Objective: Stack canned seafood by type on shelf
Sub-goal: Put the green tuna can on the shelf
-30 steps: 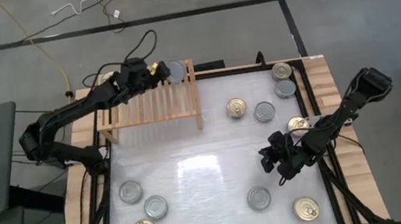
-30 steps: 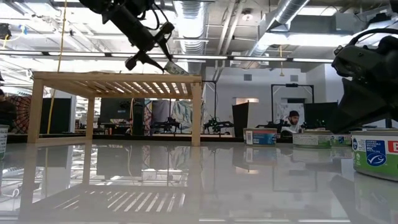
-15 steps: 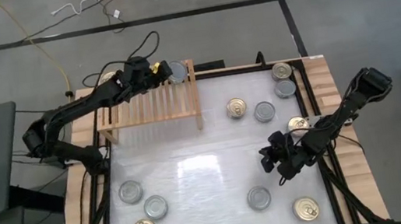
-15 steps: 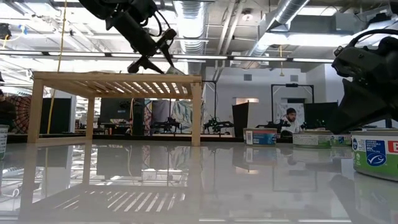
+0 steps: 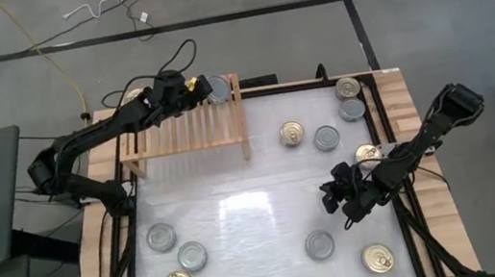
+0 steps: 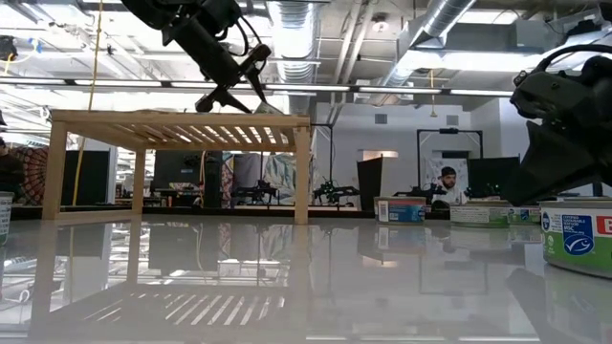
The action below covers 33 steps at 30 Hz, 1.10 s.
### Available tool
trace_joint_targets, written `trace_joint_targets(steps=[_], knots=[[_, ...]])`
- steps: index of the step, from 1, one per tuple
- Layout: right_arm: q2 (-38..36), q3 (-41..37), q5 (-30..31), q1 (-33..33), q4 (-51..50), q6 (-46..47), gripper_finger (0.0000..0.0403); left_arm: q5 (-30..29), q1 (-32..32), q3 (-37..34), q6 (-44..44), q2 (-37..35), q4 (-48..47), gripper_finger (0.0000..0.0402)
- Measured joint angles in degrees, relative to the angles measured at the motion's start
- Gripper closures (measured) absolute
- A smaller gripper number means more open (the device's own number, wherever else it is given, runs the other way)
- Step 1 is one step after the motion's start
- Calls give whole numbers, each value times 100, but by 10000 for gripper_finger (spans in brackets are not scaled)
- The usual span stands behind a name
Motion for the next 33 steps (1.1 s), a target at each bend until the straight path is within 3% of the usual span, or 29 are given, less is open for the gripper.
trace_joint_targets(steps=[9, 22, 33], knots=[[0, 0, -2, 0, -1, 0, 321, -17, 0, 0, 9, 0, 308, 250], [1, 0, -4, 0, 1, 2, 321, -7, 0, 4, 274, 0, 29, 174], [2, 0, -7, 0, 3, 2, 321, 68, 2, 4, 417, 0, -513, 169]])
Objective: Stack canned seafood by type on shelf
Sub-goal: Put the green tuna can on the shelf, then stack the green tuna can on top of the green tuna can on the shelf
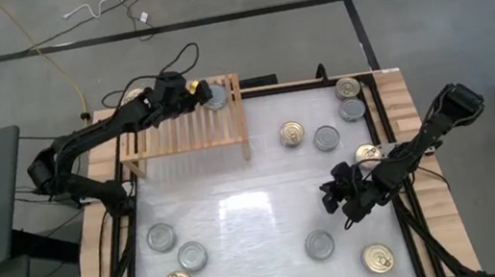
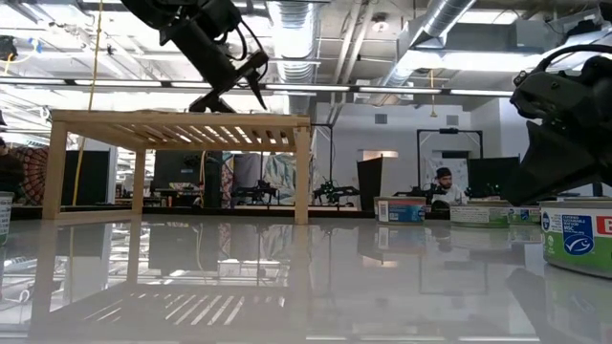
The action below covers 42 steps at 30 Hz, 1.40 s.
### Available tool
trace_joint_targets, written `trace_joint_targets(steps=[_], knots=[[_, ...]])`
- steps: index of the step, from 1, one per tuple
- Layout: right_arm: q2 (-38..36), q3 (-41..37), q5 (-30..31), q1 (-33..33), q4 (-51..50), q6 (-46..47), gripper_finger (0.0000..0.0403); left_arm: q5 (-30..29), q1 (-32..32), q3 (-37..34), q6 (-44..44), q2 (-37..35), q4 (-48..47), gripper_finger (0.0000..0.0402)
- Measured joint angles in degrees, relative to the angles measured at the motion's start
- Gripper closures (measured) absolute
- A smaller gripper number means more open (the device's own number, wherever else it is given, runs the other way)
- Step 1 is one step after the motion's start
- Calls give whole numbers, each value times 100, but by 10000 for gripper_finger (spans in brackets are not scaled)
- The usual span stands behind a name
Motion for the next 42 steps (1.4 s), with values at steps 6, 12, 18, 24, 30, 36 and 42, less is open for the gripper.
trace_joint_targets(steps=[6, 12, 18, 24, 30, 36, 42], knots=[[0, 0, 0, 0, 11, 2, 321, -1, 2, 0, -4, -15, -133, 169], [-1, 0, 0, 0, 20, 1, 321, -1, 2, 0, 122, -244, -97, 169], [-2, 0, 0, 0, 17, 0, 321, 139, -48, 0, 752, -786, -149, 169], [0, 0, 0, -12, 5, 0, 321, -440, -1290, 0, 1630, -1034, -193, 169], [-1, 0, 2, -13, 20, 2, 321, -1856, -3456, -459, 2197, -915, 791, 169], [0, 0, 3, -13, 43, 3, 321, -2891, -4874, -1057, 2247, -506, 1430, 171], [-1, -2, 14, -183, 172, 2, 321, -3429, -5542, -1423, 2053, 350, 1737, 171]])
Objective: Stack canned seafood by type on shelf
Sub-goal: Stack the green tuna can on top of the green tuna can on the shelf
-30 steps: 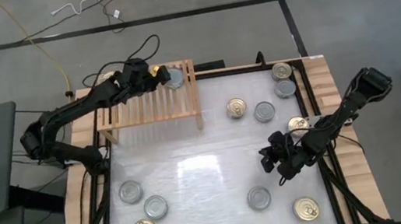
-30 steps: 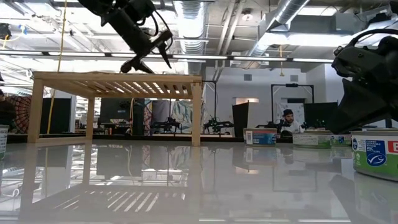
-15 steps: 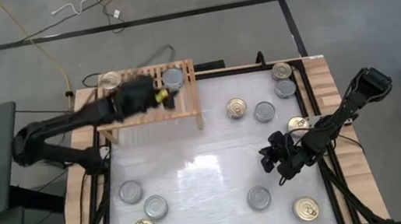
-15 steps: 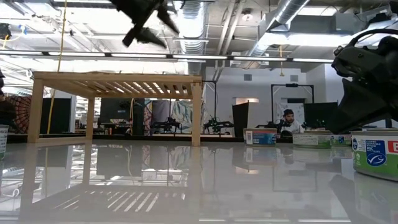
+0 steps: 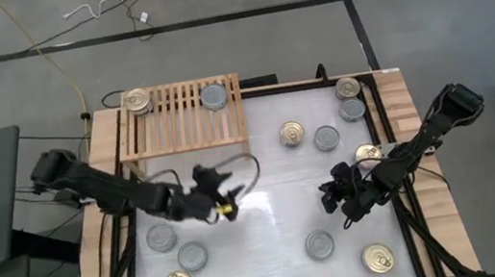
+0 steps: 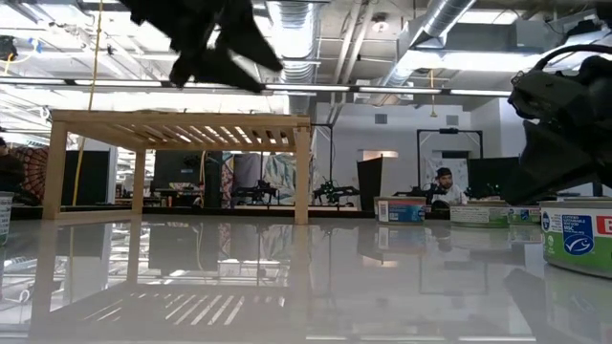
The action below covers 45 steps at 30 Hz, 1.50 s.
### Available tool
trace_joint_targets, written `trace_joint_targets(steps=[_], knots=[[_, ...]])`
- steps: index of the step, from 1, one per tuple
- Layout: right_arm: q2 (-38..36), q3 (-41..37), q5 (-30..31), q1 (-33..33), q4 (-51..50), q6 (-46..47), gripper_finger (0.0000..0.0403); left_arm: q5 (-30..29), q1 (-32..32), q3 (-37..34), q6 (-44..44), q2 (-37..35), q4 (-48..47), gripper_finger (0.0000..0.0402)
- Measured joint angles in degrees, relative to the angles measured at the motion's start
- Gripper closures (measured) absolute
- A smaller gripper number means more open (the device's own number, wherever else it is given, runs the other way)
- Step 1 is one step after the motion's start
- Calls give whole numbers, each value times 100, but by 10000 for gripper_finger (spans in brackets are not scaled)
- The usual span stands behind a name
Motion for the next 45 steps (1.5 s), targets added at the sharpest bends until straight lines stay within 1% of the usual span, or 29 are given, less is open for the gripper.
trace_joint_targets(steps=[3, 7, 10, 12, 16, 18, 21, 24, 29, 32, 34, 38, 40, 45], knots=[[1, -2, 19, -200, 258, -76, 321, -28, -100, -2, -249, 512, 94, 171], [0, -2, -31, -387, 1082, -772, 322, 62, -201, -5, -490, 1085, 186, 171], [-1, 0, -277, -474, 1530, -1170, 330, 117, -238, -4, -675, 1456, 323, 171], [-1, 0, -356, -502, 1620, -1193, 340, 122, -264, -4, -733, 1657, 427, 171], [-1, 0, -559, -477, 1626, -1242, 369, 144, -271, -4, -789, 1884, 666, 171], [1, 2, -665, -438, 1631, -1345, 385, 301, -207, -4, -666, 1897, 808, 171], [1, 76, -756, -309, 1596, -1349, 390, 473, -120, -4, -489, 1895, 947, 171], [1, 425, -897, -110, 1209, -1273, 388, 590, -122, -2, -340, 1895, 1066, 171], [30, 1333, -999, 344, -538, -684, 389, 594, -119, -2, -271, 1895, 1128, 171], [203, 1823, -1159, 649, -1311, -285, 389, 597, -121, -2, -269, 1897, 1235, 171], [420, 2074, -1380, 821, -1663, -31, 389, 677, -123, -2, -197, 1897, 1405, 171], [908, 2291, -1672, 1202, -1954, 495, 382, 1075, -121, -2, 120, 1897, 1779, 171], [1108, 2291, -1686, 1411, -1922, 715, 372, 1220, -121, -2, 185, 1897, 1974, 171], [1407, 2293, -1712, 1915, -1862, 1725, 343, 1514, -139, -2, 110, 1897, 2144, 171]])
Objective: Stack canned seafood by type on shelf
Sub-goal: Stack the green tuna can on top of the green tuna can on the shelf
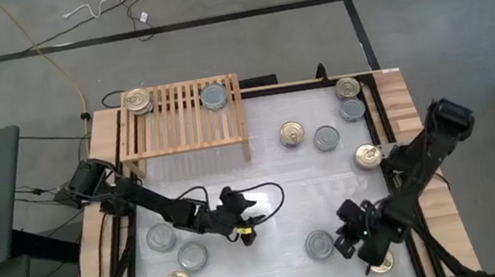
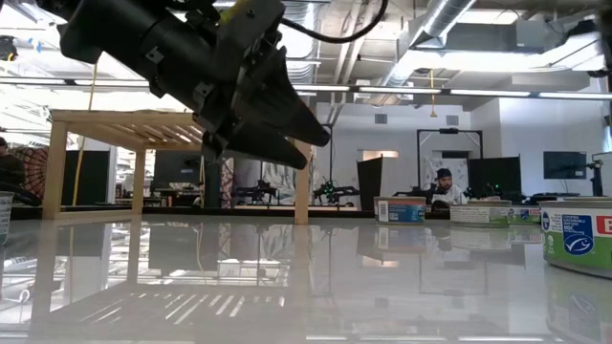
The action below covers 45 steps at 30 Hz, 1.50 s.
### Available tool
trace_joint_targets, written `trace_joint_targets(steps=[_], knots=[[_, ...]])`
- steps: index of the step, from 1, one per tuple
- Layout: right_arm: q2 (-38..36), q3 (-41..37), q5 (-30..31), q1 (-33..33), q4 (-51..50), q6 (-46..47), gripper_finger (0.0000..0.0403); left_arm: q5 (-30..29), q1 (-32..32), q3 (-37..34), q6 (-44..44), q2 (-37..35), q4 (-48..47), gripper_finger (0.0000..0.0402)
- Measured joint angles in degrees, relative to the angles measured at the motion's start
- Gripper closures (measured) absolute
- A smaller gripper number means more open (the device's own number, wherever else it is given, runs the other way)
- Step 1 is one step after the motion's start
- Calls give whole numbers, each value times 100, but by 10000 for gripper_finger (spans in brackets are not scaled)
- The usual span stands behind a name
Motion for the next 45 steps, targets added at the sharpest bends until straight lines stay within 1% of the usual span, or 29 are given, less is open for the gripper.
trace_joint_targets(steps=[3, 7, 12, 17, 21, 24, 28, 34, 41, 43, 45], knots=[[104, 0, 32, 253, 101, 384, 327, 111, -44, 54, -101, 4, -1, 171], [286, 0, 219, 415, 273, 706, 304, 115, -133, 258, -76, 4, 15, 171], [534, -4, 704, 492, 729, 704, 270, 111, -294, 467, 92, 4, 19, 171], [748, -4, 843, 475, 1007, 673, 238, 111, -402, 514, 87, 4, 1, 171], [851, -4, 911, 402, 1028, 671, 227, 108, -421, 514, 46, 4, -48, 171], [854, -4, 949, 294, 1031, 551, 231, 107, -421, 514, -41, 2, -188, 171], [854, -4, 1139, -27, 1164, 66, 255, 107, -367, 514, -138, 2, -349, 171], [856, -11, 1163, -861, 1659, -1183, 291, 103, -194, 514, -265, 2, -464, 171], [856, -11, 1148, -1897, 2478, -2853, 298, 103, -105, 514, -427, 2, -476, 171], [856, -11, 1033, -2106, 2556, -3157, 298, 103, -105, 514, -427, 2, -492, 171], [856, -11, 786, -2259, 2553, -3428, 298, 103, -105, 514, -427, 2, -563, 171]])
